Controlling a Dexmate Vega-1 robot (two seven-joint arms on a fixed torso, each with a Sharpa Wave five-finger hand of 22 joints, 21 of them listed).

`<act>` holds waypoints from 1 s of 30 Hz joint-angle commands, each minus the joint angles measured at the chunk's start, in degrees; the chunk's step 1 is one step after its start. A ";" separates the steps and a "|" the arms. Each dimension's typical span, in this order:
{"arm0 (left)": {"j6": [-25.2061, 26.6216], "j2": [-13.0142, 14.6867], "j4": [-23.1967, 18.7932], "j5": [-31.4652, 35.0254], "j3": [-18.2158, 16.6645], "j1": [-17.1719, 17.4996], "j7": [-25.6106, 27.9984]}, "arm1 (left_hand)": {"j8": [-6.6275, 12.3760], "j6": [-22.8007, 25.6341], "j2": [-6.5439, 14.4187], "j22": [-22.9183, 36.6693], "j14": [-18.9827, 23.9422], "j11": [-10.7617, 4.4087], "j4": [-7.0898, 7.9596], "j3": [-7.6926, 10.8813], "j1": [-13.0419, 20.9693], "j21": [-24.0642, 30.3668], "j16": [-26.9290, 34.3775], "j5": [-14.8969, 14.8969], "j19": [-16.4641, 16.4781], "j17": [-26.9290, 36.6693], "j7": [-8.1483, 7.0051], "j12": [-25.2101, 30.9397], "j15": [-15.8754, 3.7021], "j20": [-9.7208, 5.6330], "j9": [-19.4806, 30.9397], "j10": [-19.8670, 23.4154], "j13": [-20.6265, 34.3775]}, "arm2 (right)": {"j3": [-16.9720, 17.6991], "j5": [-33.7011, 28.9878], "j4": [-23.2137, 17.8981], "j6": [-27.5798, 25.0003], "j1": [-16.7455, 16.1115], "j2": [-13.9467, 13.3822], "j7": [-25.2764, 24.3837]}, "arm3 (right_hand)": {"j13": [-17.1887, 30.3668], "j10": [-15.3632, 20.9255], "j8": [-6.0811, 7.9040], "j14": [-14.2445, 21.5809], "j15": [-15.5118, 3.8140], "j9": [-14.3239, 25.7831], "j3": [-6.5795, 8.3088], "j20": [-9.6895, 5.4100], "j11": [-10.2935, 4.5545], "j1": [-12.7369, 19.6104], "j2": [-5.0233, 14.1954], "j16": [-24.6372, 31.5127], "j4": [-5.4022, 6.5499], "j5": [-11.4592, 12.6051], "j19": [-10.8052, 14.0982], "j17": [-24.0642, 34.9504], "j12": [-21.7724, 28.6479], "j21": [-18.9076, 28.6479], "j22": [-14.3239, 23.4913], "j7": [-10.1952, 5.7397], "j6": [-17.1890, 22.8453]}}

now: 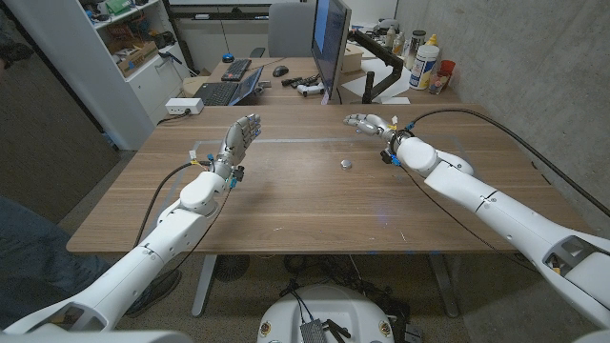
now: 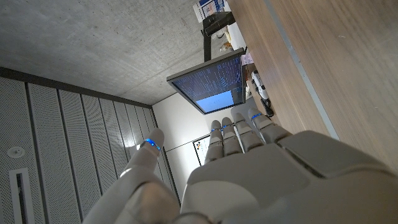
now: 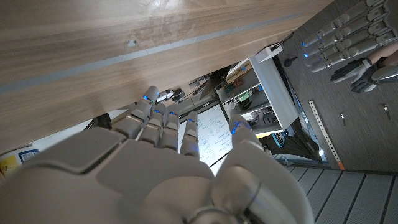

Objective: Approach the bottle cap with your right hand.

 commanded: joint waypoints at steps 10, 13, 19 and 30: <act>0.11 0.38 -0.02 -0.78 -0.49 -0.14 -0.68 | -0.07 0.62 0.74 0.13 -0.05 -0.07 -0.58 0.05 -0.05 -0.29 -0.04 0.33 -0.26 0.13 -0.04 0.17 0.37 -2.13 0.27 0.68 0.18 | -3.32 -7.34 -4.74 -7.94 1.41 -0.24 0.23 | 0.28 0.42 0.23 0.47 1.96 0.02 -0.10 1.72 -1.63 0.62 -1.23 -0.20 -0.87 1.29 0.41 0.13 -0.02 -1.19 0.11 -1.67 1.27; 0.00 0.44 0.17 -0.91 -0.54 -0.09 -0.91 | -0.06 0.69 0.76 0.13 -0.01 -0.12 -0.60 0.03 -0.05 -0.31 -0.02 0.33 -0.28 0.13 -0.07 0.16 0.25 -2.11 0.27 0.71 0.18 | -4.22 -9.06 -5.81 -10.04 1.75 -0.16 0.33 | 0.28 0.43 0.25 0.44 2.10 0.01 -0.09 2.24 -1.87 0.78 -1.38 -0.24 -0.99 1.43 0.26 0.12 -0.04 -1.46 0.11 -1.95 1.46; -0.36 0.55 0.49 -1.05 -0.55 0.05 -1.40 | -0.06 0.79 0.82 0.14 0.11 -0.06 -0.64 -0.01 -0.07 -0.33 0.01 0.33 -0.25 0.14 0.02 0.19 0.14 -2.16 0.28 0.86 0.19 | -5.93 -12.32 -8.10 -15.61 2.29 0.41 0.46 | 0.29 0.62 0.20 0.33 3.11 -0.02 -0.08 2.60 -2.26 1.15 -1.76 -0.33 -1.27 1.69 -0.07 0.10 -0.02 -2.03 0.11 -1.87 1.56; -0.52 0.64 0.85 -1.13 -0.59 -0.04 -1.67 | -0.09 0.94 0.92 0.15 0.16 0.02 -0.72 -0.09 -0.09 -0.39 0.01 0.34 -0.27 0.14 0.06 0.19 0.09 -2.13 0.28 1.01 0.19 | -7.12 -14.71 -9.80 -19.34 1.90 1.21 -0.53 | 0.30 1.08 0.02 0.03 4.57 -0.06 0.08 4.19 -2.92 2.05 -2.23 -0.45 -1.67 2.13 -0.95 0.10 0.02 -3.23 0.13 -1.76 1.44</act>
